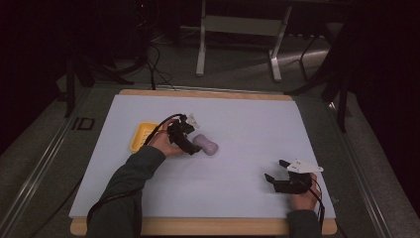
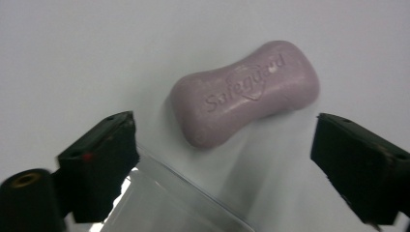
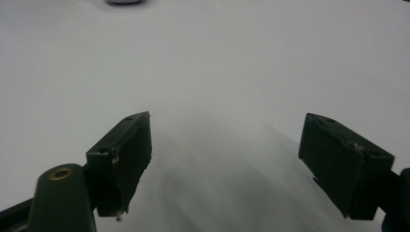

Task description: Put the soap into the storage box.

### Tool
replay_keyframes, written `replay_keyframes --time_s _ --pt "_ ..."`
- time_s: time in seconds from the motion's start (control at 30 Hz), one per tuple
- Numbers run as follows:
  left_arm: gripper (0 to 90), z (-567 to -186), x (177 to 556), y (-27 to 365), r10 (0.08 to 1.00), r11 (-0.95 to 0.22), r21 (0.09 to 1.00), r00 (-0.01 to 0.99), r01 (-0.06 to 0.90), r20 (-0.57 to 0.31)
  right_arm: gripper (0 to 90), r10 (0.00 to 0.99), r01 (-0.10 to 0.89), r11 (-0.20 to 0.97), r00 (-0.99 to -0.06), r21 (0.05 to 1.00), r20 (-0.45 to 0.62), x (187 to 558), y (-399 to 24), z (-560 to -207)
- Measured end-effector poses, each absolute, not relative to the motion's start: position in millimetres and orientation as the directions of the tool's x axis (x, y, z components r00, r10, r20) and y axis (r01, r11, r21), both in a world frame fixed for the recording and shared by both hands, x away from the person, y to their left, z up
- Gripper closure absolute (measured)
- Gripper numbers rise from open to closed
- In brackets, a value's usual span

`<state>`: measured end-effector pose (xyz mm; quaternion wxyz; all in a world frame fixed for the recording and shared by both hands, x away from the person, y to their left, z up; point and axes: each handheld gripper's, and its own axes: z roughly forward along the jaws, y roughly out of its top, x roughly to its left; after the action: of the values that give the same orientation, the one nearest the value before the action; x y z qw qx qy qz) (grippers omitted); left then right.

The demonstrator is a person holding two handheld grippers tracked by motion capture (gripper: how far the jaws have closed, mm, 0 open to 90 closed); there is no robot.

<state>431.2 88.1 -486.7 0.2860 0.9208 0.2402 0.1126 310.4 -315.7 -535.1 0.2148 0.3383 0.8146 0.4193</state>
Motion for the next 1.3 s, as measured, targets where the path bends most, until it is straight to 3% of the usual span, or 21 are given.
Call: replay_keyframes --time_s 0.27,1.3 --pt "1.4 -496 436 76 0.511 -0.737 0.553 0.856 0.388 0.081 18.9 0.73 0.372 0.419 -0.68 0.828 -0.064 311 -316 -535" --pt "0.0 -509 436 46 0.487 -0.787 0.518 0.852 0.335 0.189 18.9 0.726 0.373 0.428 -0.685 0.824 -0.067 311 -315 -536"
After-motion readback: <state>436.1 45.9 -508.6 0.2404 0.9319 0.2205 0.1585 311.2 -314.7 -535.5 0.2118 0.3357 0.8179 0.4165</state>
